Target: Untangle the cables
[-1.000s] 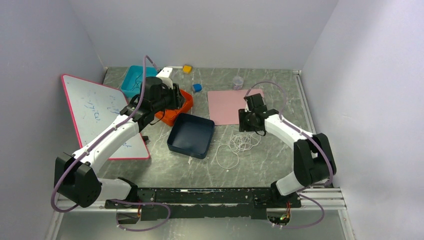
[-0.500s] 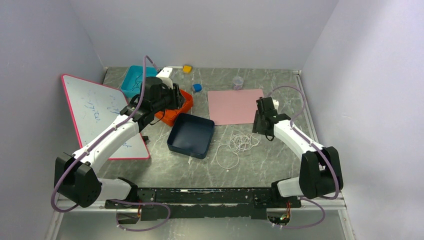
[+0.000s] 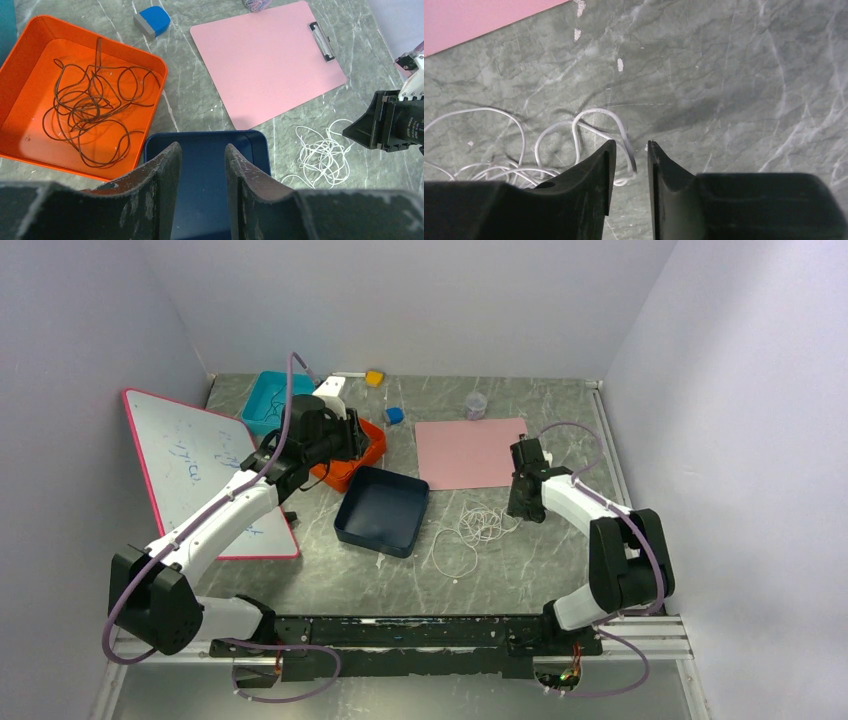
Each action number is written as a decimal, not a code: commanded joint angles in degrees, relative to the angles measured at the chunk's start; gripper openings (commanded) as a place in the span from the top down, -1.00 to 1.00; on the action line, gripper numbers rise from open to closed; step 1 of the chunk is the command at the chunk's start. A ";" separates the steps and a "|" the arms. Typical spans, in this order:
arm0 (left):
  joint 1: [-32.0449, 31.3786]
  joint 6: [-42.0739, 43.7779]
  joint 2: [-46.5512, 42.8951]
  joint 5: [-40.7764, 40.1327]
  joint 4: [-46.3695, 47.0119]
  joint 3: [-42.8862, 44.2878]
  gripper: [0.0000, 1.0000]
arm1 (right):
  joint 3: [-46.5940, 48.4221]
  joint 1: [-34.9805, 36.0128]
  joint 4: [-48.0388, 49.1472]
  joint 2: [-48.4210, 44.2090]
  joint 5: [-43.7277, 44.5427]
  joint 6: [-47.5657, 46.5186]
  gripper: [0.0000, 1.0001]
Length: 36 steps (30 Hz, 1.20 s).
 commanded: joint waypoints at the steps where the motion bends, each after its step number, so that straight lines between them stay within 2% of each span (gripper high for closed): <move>1: -0.33 -0.31 -0.98 -0.47 0.89 -0.24 0.15 | -0.59 -0.54 1.88 0.11 -0.79 0.29 0.48; 3: -0.33 -0.31 -0.95 -0.44 0.92 -0.13 0.15 | -0.71 -0.53 2.23 -0.60 -0.59 0.24 0.63; 6: -0.38 -0.75 -1.07 0.22 1.58 -0.25 0.15 | -0.24 -0.47 2.59 -2.55 -1.11 -0.35 0.73; 9: -0.37 -1.05 -1.31 2.10 3.13 -0.57 0.11 | 0.25 -0.52 3.67 -5.55 -3.93 -2.05 1.00; 14: -1.24 -1.58 0.68 3.51 3.60 1.48 0.03 | 0.87 -0.49 6.01 -12.08 -10.08 -5.19 1.00; 20: -6.48 -1.98 6.33 5.17 6.84 5.05 -0.01 | 2.00 -0.48 8.05 -19.54 -15.87 -8.38 1.00; 27: -12.68 -6.32 14.89 9.54 15.26 8.09 -0.11 | 5.51 -0.47 7.57 -25.73 -19.88 -9.57 1.00; 36: -15.79 -9.16 22.36 13.62 23.87 10.38 -0.15 | 9.20 -0.50 8.76 -29.73 -26.77 -10.38 1.00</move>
